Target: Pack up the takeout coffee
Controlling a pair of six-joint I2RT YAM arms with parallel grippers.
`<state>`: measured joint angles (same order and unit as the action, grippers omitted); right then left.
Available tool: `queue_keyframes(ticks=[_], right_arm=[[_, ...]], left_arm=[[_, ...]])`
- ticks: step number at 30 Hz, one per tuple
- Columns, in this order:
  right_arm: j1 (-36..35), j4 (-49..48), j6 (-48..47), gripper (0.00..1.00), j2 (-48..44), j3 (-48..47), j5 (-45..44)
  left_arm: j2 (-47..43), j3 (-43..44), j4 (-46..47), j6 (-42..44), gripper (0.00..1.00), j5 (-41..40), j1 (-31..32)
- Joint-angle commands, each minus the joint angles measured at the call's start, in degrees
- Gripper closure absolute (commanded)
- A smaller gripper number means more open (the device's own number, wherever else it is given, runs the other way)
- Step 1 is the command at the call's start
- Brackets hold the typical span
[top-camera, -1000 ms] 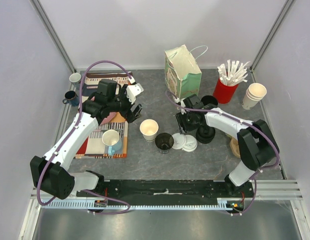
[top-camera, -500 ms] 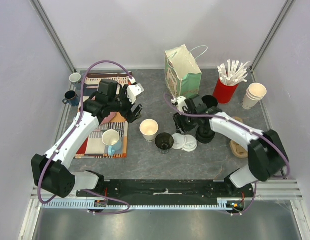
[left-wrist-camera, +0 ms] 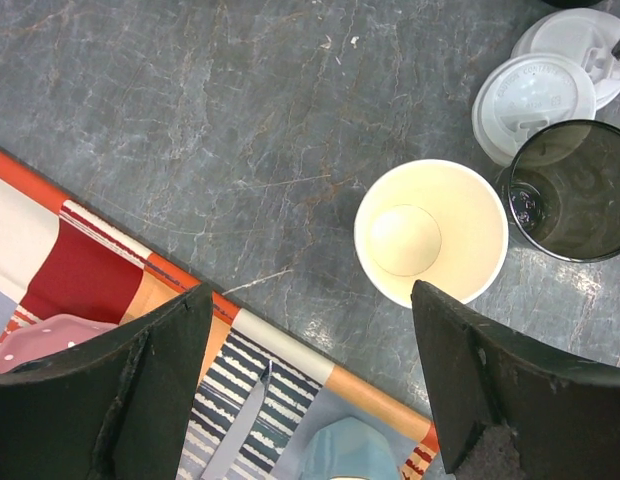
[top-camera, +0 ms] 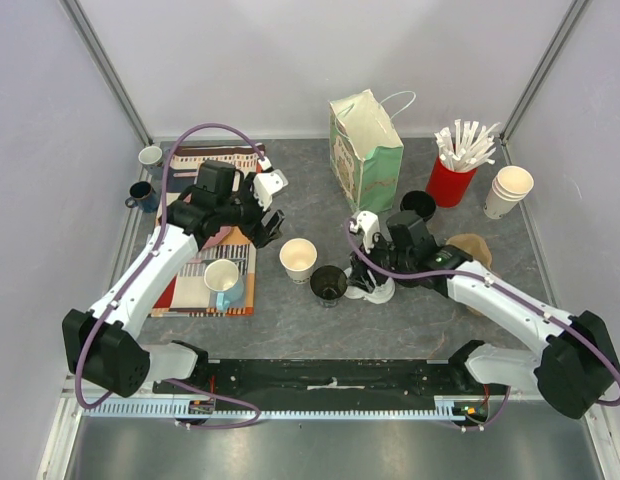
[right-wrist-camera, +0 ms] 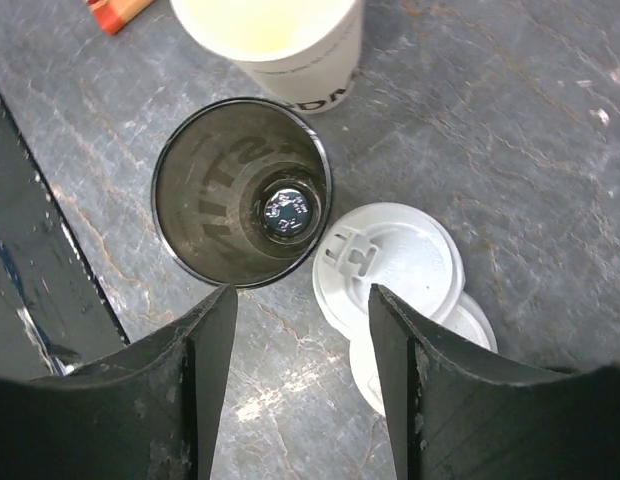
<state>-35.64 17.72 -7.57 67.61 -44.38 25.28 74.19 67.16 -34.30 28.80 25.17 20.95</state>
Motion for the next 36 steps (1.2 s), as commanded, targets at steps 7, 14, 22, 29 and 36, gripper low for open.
queue_keyframes(ticks=[7, 14, 22, 29, 36], right_arm=[[-4.26, 0.74, 12.49, 0.35, 11.65, -10.29, -13.24], [-5.58, 1.01, 12.15, 0.52, 14.83, -10.29, -14.29], [-8.21, 0.57, 10.92, 0.89, 12.55, -9.15, -10.42], [-19.73, -4.35, 8.01, 0.93, 11.83, -8.71, -12.45], [-19.91, -2.78, 4.76, 0.94, 19.04, -12.31, -13.23]], left_arm=[[-1.77, -1.24, -0.76, -0.06, 0.14, -0.12, -0.38], [-2.56, -1.41, -0.76, 0.12, 0.14, -0.73, -0.38], [-2.74, -1.50, -0.76, 0.56, 0.14, -1.70, -0.38], [-3.62, -2.47, 1.87, 0.38, 0.14, -8.03, -2.58], [-6.08, -4.75, 1.87, 1.44, 0.14, -8.29, -5.04]])
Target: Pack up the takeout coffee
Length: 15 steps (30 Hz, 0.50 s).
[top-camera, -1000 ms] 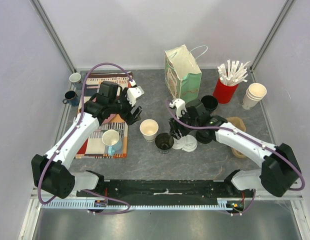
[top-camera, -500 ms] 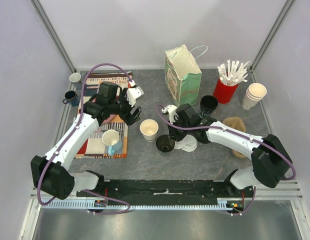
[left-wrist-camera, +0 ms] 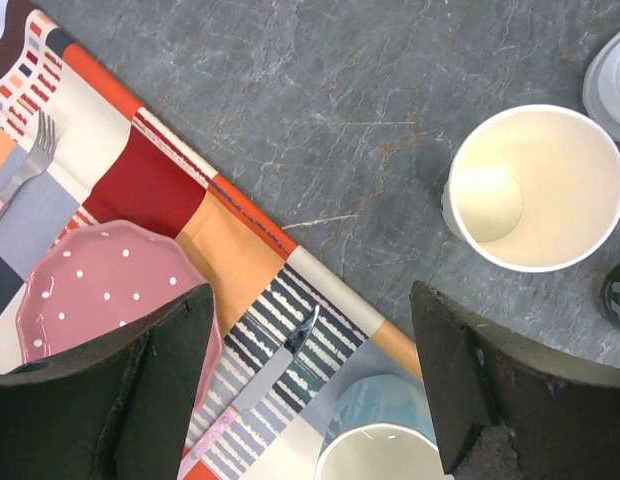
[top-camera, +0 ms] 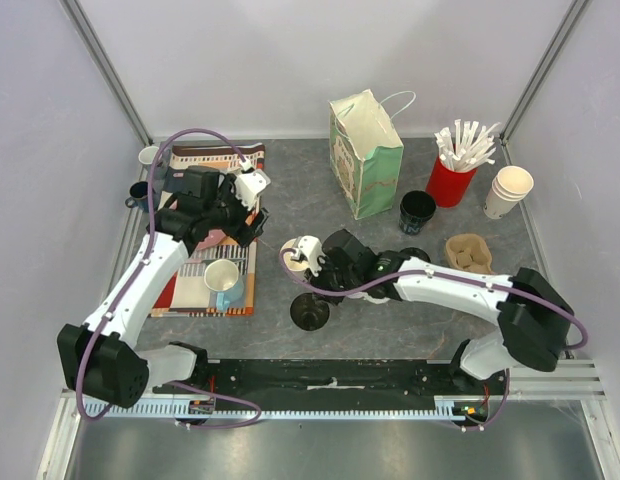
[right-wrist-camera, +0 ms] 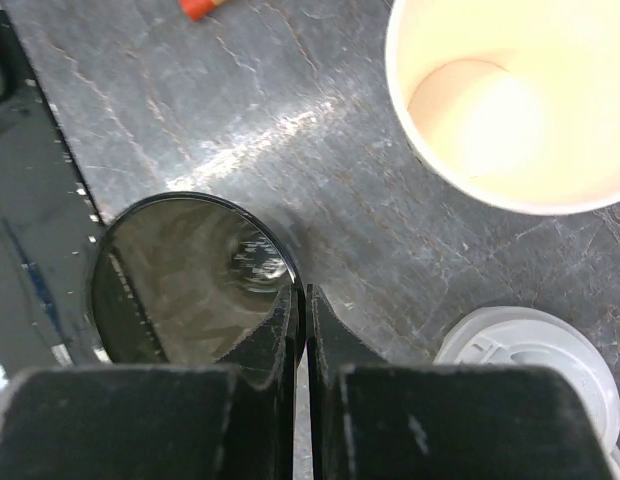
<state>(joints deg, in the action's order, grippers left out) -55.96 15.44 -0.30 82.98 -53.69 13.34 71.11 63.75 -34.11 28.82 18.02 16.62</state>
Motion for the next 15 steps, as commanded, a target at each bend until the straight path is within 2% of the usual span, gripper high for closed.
queue_keyframes(ticks=[1, 4, 5, 8, 15], right_arm=[[0.42, -0.33, -2.69, 0.93, 4.03, -3.26, -1.56], [0.42, 0.03, -2.61, 0.86, 4.65, -3.79, -2.27], [0.42, 0.20, -2.43, 0.71, 4.56, -3.96, -2.36], [0.42, 1.43, -2.08, 0.49, 2.90, -5.19, -2.88], [1.47, 4.94, -0.85, 0.36, -5.54, -10.46, -5.17]], left_arm=[[-3.34, -1.52, 1.50, 1.33, 0.14, -1.49, -0.80], [-3.52, -2.13, 1.50, 1.59, 0.14, -2.02, -0.98], [-3.52, -2.13, 1.50, 1.50, 0.14, -2.11, -1.06], [-3.52, -1.96, 1.59, 1.42, 0.14, -1.67, -1.07], [-3.26, -1.34, 1.59, 1.33, 0.14, -1.23, -1.07]])
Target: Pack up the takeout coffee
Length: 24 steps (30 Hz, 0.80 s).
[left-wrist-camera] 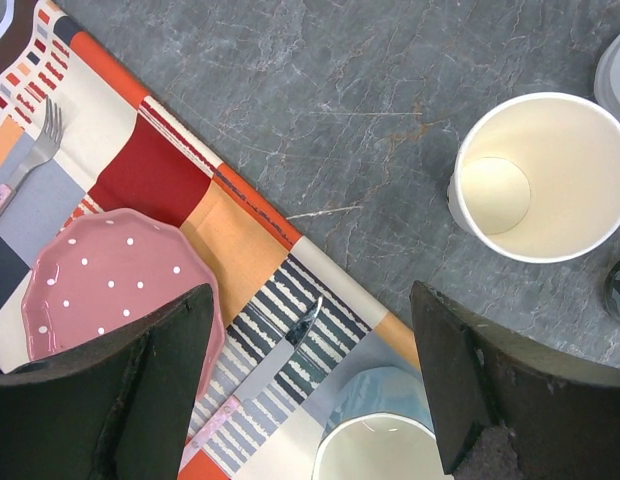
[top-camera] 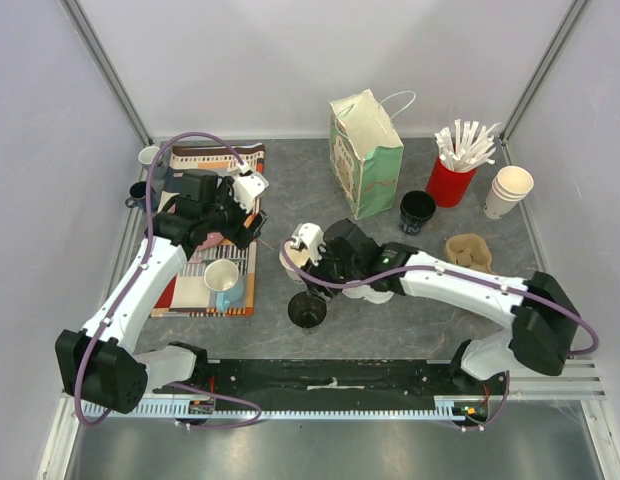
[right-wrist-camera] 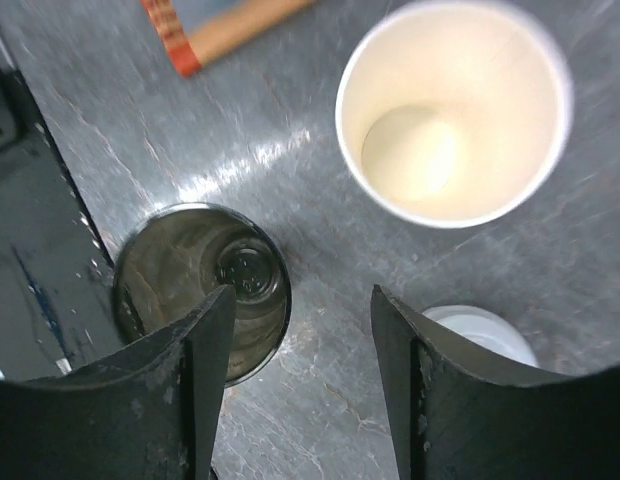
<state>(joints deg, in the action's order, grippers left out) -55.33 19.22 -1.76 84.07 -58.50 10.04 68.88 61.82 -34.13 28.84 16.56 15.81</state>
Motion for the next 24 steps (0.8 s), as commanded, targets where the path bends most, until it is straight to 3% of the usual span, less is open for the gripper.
queue_keyframes(ticks=[1, 3, 7, 12, 17, 20, 24], right_arm=[[2.32, 1.52, 1.14, 0.34, -7.25, -5.75, -2.91], [4.78, 2.66, 4.89, 0.35, -8.83, -4.27, -6.33], [9.10, 4.94, 9.93, 0.47, -7.88, 1.27, -19.25], [6.47, 2.93, 10.99, 0.43, -5.50, 6.02, -18.83], [5.67, -6.45, 3.18, 0.42, -7.78, 12.08, -16.82], [5.50, -11.21, -2.00, 0.43, -7.17, 14.90, -11.11], [5.32, -12.63, -3.60, 0.44, -4.27, 15.43, -10.13]], left_arm=[[-1.12, 0.58, 1.61, 1.31, 0.14, 0.23, -0.26], [-1.21, 0.49, 1.61, 1.22, 0.14, 0.14, -0.26], [-1.29, 0.32, 1.61, 1.22, 0.14, 0.14, -0.26], [-0.77, 0.75, 1.52, 1.39, 0.14, 0.40, -0.26], [-0.50, 0.84, 1.43, 1.13, 0.14, 0.93, -0.26], [-0.50, 0.76, 1.43, 1.13, 0.14, 1.02, -0.26], [-0.77, 0.76, 1.17, 1.22, 0.14, 1.02, -0.17]])
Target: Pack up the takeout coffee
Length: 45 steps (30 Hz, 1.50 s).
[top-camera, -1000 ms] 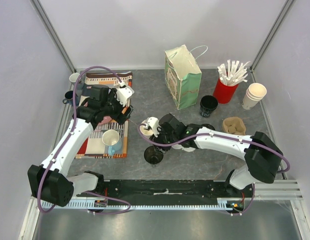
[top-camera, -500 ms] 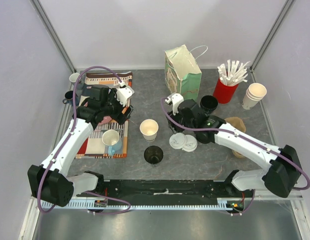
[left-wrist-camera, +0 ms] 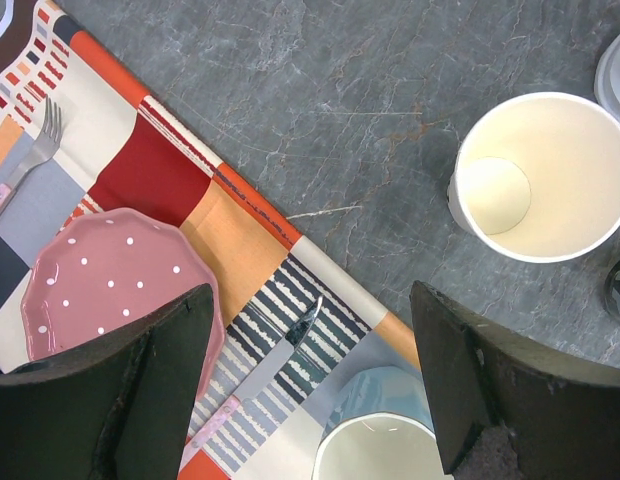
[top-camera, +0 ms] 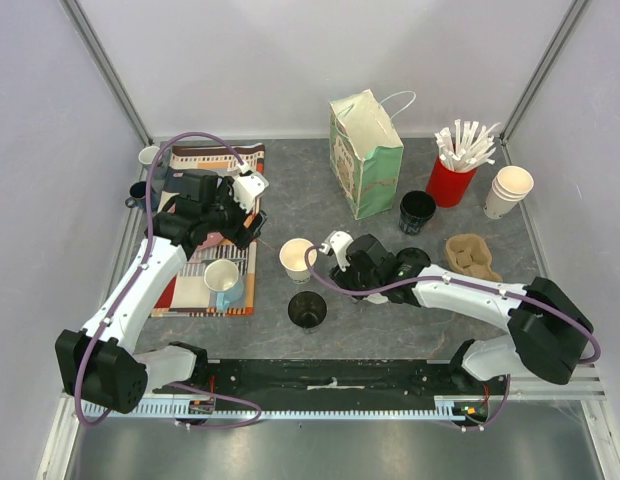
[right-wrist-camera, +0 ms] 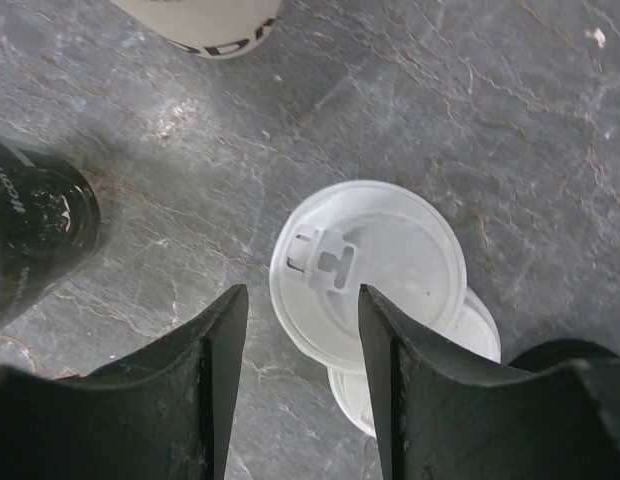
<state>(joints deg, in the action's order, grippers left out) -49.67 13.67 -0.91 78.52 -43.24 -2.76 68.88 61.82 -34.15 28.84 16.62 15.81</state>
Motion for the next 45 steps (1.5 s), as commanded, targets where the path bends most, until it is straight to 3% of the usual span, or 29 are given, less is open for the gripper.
queue_keyframes(ticks=[1, 12, 20, 32, 38, 45], right_arm=[[-0.25, -7.34, -4.45, 0.45, 2.24, 0.00, 2.59], [-2.01, -8.58, -1.65, 0.50, 5.59, -0.96, -3.12], [-3.33, -8.22, 7.49, 0.52, 6.99, -0.70, -6.72], [-5.44, -9.54, 7.15, 0.54, 9.11, 0.18, -10.06], [-5.52, -9.02, 7.41, 0.81, 9.02, -0.17, -10.86], [-5.35, -6.99, 7.94, 0.91, 6.39, -0.88, -11.04]], left_arm=[[-0.77, 0.76, 1.19, 1.31, 0.14, 0.96, -0.26], [-0.59, 0.67, 1.10, 1.57, 0.14, 1.66, -0.34], [-1.03, 0.93, 1.10, 1.83, 0.14, 2.36, -0.34], [-1.29, 0.84, 1.02, 1.92, 0.14, 3.15, -0.34], [-1.12, 1.28, 0.75, 1.92, 0.14, 3.33, -0.34], [-1.03, 1.46, 0.67, 2.01, 0.14, 3.33, -0.43]])
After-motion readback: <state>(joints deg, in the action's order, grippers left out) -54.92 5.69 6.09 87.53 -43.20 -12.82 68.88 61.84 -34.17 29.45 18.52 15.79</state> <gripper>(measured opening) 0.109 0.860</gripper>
